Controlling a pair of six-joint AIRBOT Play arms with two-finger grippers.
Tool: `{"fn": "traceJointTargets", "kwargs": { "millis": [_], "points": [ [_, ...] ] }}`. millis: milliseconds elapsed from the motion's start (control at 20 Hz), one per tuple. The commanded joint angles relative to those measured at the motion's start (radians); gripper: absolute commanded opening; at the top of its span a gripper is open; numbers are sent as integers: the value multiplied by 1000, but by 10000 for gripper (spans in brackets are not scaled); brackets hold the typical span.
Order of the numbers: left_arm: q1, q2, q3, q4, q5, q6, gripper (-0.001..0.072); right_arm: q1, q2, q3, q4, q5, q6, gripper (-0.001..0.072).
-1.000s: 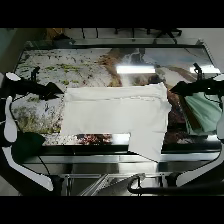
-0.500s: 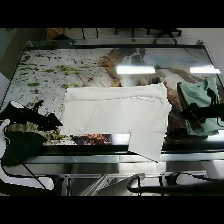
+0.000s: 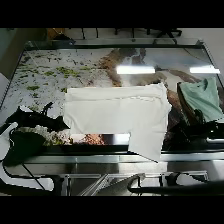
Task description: Fold the shirts.
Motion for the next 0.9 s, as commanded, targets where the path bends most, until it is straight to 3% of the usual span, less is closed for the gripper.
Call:
{"fn": "traceJointTargets", "kwargs": {
  "millis": [0, 200, 250, 300, 350, 500, 700, 850],
  "points": [
    [-6, 1, -3, -19, -8, 8, 15, 61, -39, -46, 5, -65, -24, 432],
    [-6, 1, -3, -19, -48, 8, 14, 186, -116, -46, 83, -30, -61, 427],
    [0, 2, -3, -17, -67, 8, 14, 206, -115, -46, 82, -27, -64, 272],
    [8, 2, -3, -17, -86, 8, 13, 209, -106, -45, 82, -29, -69, 60],
    [15, 2, -3, -16, -107, 3, 13, 203, -91, -45, 82, -29, -68, 21],
    [35, 32, -4, -3, -162, -41, 12, 163, -11, -45, 48, -15, 4, 21],
    [9, 160, -21, 303, -197, -196, 12, 172, 165, -77, -265, 51, 278, 21],
    [7, 269, -140, 346, -191, -204, 13, 171, 323, -145, -331, 75, 314, 20]
  ]
}}
